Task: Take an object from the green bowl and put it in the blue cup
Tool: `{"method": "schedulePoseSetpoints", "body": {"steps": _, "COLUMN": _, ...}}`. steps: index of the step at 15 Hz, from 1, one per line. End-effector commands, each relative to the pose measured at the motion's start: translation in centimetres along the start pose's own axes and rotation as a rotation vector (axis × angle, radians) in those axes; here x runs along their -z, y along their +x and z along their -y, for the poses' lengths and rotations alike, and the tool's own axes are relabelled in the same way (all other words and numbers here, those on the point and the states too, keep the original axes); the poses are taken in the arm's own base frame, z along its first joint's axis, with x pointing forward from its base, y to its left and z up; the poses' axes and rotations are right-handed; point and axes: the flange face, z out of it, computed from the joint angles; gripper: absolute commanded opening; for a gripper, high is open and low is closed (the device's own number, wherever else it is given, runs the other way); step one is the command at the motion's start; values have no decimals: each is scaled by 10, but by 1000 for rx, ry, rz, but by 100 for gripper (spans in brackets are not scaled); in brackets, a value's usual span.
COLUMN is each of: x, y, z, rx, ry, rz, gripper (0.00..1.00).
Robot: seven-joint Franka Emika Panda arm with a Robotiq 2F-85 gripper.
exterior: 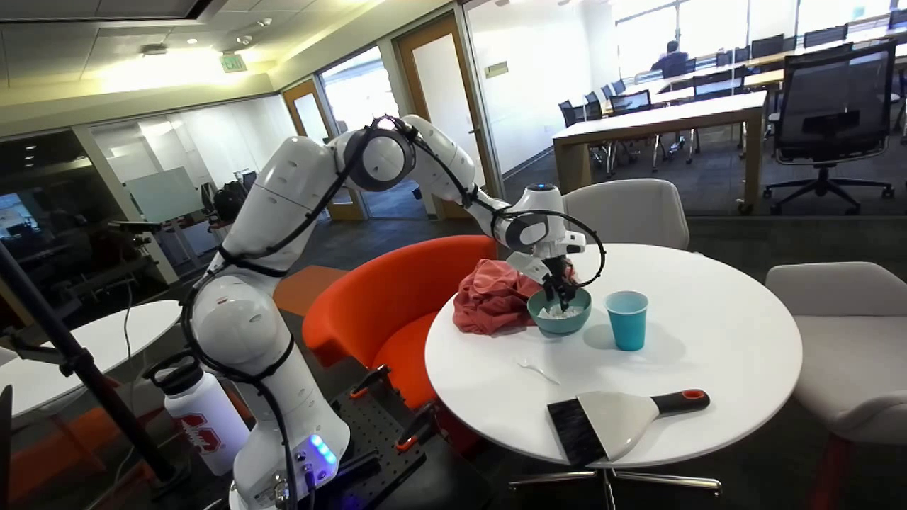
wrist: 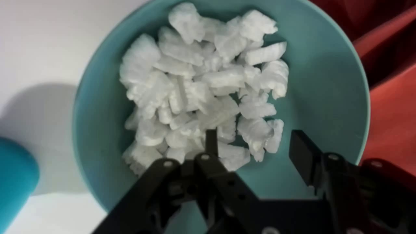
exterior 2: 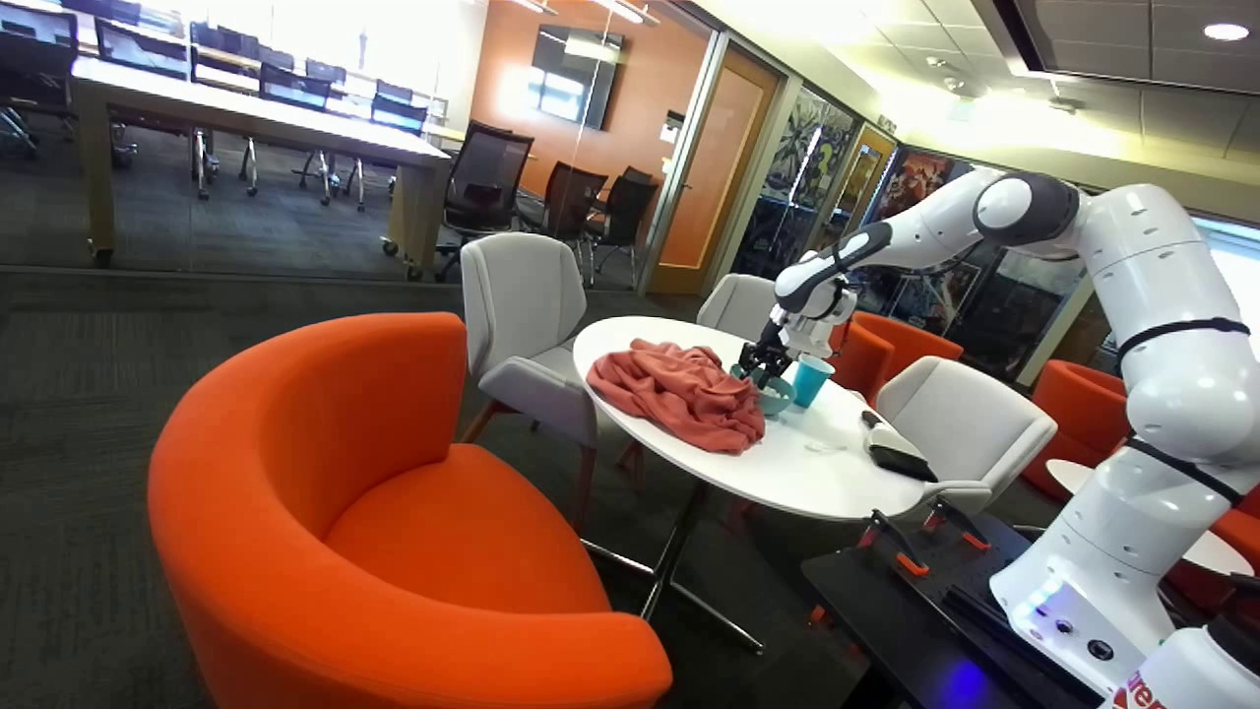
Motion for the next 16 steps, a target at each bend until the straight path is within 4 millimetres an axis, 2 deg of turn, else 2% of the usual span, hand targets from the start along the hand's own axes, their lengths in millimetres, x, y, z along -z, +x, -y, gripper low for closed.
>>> {"method": "schedulePoseSetpoints", "body": {"steps": 1, "x": -6, "y": 7, "z": 5, "rx": -22, "ry": -18, "rz": 15, "gripper": 41}}
{"method": "schedulePoseSetpoints", "body": {"steps": 2, "x": -8, "y": 7, "z": 5, "rx": -27, "ry": -22, "rz": 16, "gripper": 27}}
{"method": "schedulePoseSetpoints", "body": {"steps": 4, "x": -10, "y": 8, "z": 5, "rx": -31, "ry": -26, "rz": 19, "gripper": 10}}
{"method": "schedulePoseSetpoints", "body": {"steps": 6, "x": -11, "y": 8, "z": 5, "rx": -37, "ry": -28, "rz": 19, "gripper": 0}}
{"method": "schedulePoseSetpoints", "body": {"steps": 8, "x": -10, "y": 9, "z": 4, "rx": -39, "ry": -30, "rz": 18, "gripper": 0}}
{"method": "schedulePoseSetpoints", "body": {"steps": 10, "x": -1, "y": 6, "z": 0, "rx": -48, "ry": -28, "rz": 4, "gripper": 1}}
{"method": "schedulePoseSetpoints", "body": {"steps": 12, "x": 18, "y": 0, "z": -8, "rx": -57, "ry": -4, "rz": -21, "gripper": 1}}
{"method": "schedulePoseSetpoints", "body": {"steps": 16, "x": 78, "y": -19, "z": -30, "rx": -97, "ry": 59, "rz": -84, "gripper": 1}}
